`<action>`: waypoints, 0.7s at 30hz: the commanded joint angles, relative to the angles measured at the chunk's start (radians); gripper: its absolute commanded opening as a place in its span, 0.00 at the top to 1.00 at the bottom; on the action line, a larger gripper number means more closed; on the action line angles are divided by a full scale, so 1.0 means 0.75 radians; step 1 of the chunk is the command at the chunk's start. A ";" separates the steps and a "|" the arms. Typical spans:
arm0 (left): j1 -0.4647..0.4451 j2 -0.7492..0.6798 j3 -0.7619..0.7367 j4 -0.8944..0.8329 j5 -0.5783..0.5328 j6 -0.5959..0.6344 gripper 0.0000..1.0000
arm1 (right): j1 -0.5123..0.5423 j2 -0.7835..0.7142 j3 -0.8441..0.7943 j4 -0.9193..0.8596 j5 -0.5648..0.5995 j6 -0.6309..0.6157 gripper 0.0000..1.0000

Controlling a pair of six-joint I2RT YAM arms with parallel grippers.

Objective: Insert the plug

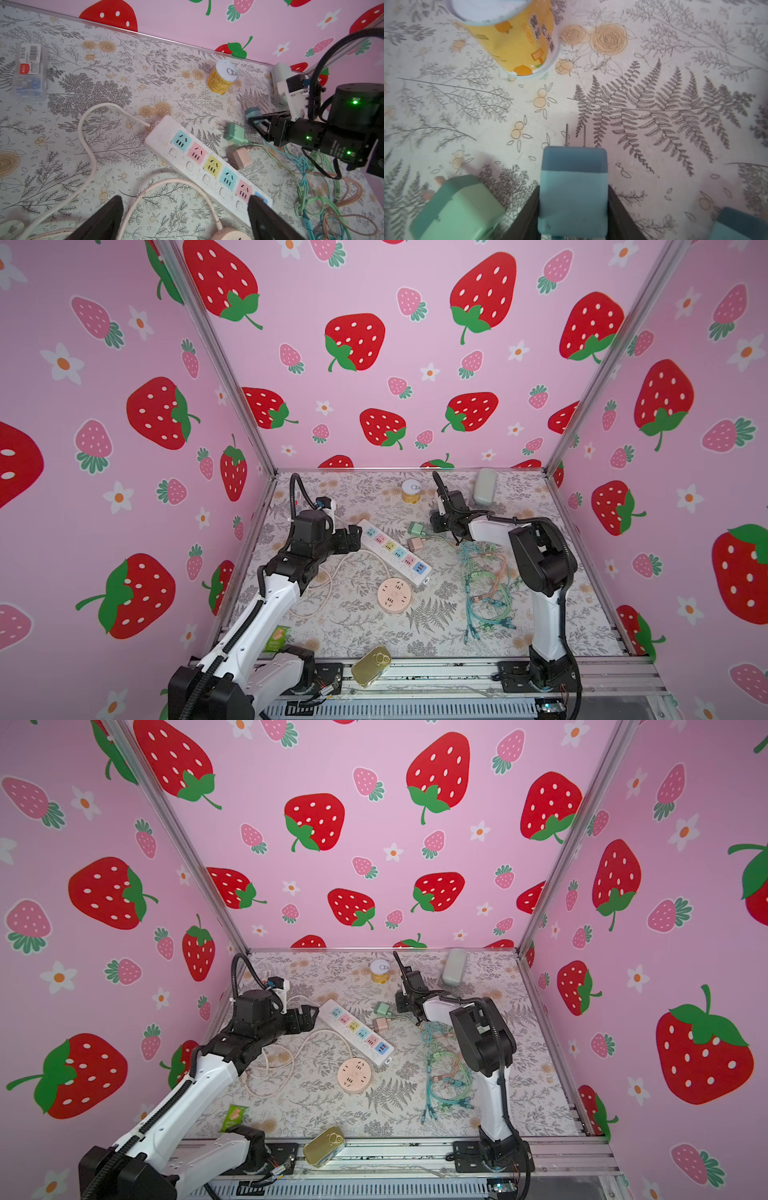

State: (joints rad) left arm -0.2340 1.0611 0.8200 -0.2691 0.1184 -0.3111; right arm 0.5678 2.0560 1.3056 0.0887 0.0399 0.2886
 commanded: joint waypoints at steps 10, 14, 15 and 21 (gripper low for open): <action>-0.005 0.017 0.065 0.077 0.341 -0.033 0.04 | 0.011 -0.298 -0.072 0.005 -0.302 -0.160 0.67; -0.005 0.037 0.098 0.099 0.455 -0.056 0.04 | 0.014 -0.408 -0.141 0.049 -0.444 -0.202 0.67; -0.006 0.043 0.111 0.096 0.475 -0.060 0.04 | 0.016 -0.428 -0.150 0.052 -0.485 -0.209 0.67; -0.008 0.089 0.171 0.093 0.636 -0.069 0.04 | 0.042 -0.581 -0.230 0.080 -0.666 -0.294 0.66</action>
State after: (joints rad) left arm -0.2348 1.1145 0.8963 -0.2195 0.4931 -0.3489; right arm 0.5823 1.6772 1.1522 0.1101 -0.3473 0.1318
